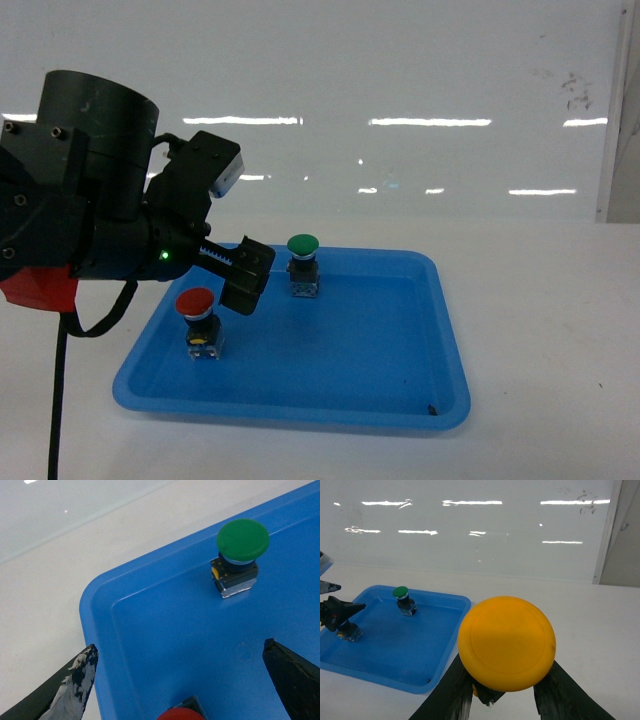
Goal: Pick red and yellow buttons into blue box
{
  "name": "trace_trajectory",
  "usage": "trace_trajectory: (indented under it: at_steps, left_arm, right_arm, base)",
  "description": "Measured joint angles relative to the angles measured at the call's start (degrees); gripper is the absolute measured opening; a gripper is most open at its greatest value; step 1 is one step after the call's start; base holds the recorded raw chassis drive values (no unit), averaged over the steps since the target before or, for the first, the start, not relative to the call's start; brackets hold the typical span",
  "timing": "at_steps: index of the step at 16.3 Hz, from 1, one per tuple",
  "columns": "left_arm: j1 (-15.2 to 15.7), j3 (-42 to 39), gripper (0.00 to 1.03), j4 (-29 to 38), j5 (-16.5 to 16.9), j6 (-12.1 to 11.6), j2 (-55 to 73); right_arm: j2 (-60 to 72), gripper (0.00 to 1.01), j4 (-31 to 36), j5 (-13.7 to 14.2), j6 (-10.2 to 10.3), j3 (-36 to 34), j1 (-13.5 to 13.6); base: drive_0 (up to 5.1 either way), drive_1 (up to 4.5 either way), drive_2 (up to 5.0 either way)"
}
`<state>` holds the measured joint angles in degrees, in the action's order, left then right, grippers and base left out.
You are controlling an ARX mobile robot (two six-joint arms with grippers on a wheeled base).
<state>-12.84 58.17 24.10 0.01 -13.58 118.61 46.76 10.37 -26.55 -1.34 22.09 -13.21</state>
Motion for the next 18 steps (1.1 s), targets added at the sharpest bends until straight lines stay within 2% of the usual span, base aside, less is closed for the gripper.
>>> trace_trajectory:
  at_steps: [6, 9, 11, 13, 15, 18]
  left_arm:
    - [0.68, 2.27, 0.98, -0.96, -2.36, 0.07, 2.21]
    - [1.07, 1.55, 0.98, -0.46, -2.43, 0.07, 2.21]
    - [1.90, -0.74, 0.98, 2.58, -0.59, 0.09, 2.21]
    - [3.02, -4.31, 0.98, 11.54, 1.60, 0.28, 1.95]
    - [4.20, -7.52, 0.98, 18.14, 1.46, 1.95, 0.70]
    - [4.50, -10.93, 0.98, 20.74, 2.14, 3.08, -0.50]
  right_arm:
    - [0.00, 0.27, 0.00, 0.00, 0.00, 0.00, 0.00]
    - [0.00, 0.27, 0.00, 0.02, 0.00, 0.00, 0.00]
    - [0.00, 0.27, 0.00, 0.00, 0.00, 0.00, 0.00]
    - [0.00, 0.27, 0.00, 0.00, 0.00, 0.00, 0.02]
    - [0.00, 0.27, 0.02, 0.02, 0.02, 0.00, 0.00]
    - [0.00, 0.27, 0.00, 0.02, 0.00, 0.00, 0.00]
  base:
    - [0.0, 0.00, 0.0]
    - [0.0, 0.00, 0.0]
    - [0.0, 0.00, 0.0]
    - [0.0, 0.00, 0.0]
    - [0.0, 0.00, 0.0]
    - [0.0, 0.00, 0.0]
